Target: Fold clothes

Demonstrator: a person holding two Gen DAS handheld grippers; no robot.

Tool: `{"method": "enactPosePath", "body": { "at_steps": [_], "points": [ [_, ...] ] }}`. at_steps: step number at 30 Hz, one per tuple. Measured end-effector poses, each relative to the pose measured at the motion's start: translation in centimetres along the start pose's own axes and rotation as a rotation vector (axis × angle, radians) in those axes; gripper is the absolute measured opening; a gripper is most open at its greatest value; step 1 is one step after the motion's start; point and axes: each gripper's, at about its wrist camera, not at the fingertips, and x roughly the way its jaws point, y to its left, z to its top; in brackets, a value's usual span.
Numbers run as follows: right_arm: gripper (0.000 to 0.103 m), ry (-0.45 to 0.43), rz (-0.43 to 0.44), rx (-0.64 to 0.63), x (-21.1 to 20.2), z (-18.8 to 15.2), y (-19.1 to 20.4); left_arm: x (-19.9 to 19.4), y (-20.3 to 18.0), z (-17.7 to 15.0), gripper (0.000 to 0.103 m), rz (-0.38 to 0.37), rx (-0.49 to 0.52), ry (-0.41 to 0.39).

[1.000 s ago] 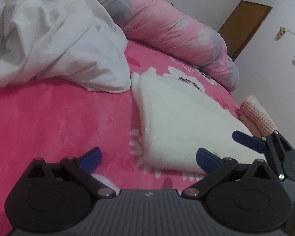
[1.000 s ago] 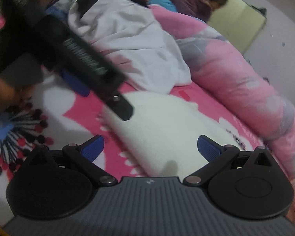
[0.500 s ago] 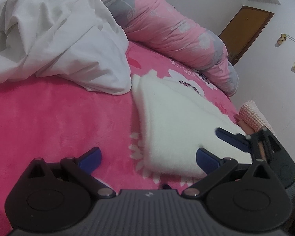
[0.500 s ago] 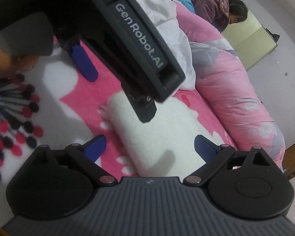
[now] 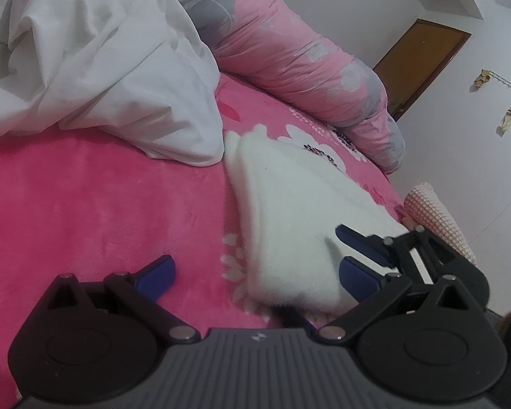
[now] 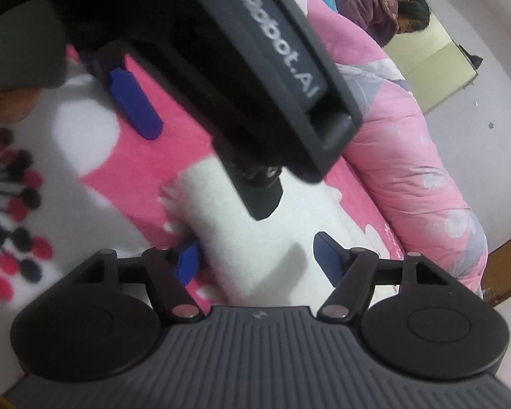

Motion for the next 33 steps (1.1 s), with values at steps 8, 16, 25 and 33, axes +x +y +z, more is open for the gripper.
{"method": "enactPosePath", "body": {
  "at_steps": [8, 16, 25, 33],
  "points": [
    [0.035, -0.014, -0.029, 0.108, 0.9, 0.2, -1.2, -0.2, 0.2, 0.4, 0.099, -0.045, -0.033, -0.020],
    [0.028, -0.089, -0.022, 0.440, -0.5, -1.4, -6.3, 0.9, 1.4, 2.0, 0.099, -0.194, -0.194, -0.033],
    [0.028, -0.131, -0.003, 0.508, -0.6, -3.3, -6.0, 7.2, 3.2, 5.8, 0.101, -0.341, -0.433, 0.068],
    [0.028, -0.159, 0.010, 0.521, -0.3, -3.5, -6.3, 10.8, 4.3, 7.4, 0.101, -0.356, -0.530, 0.171]
  ]
}}
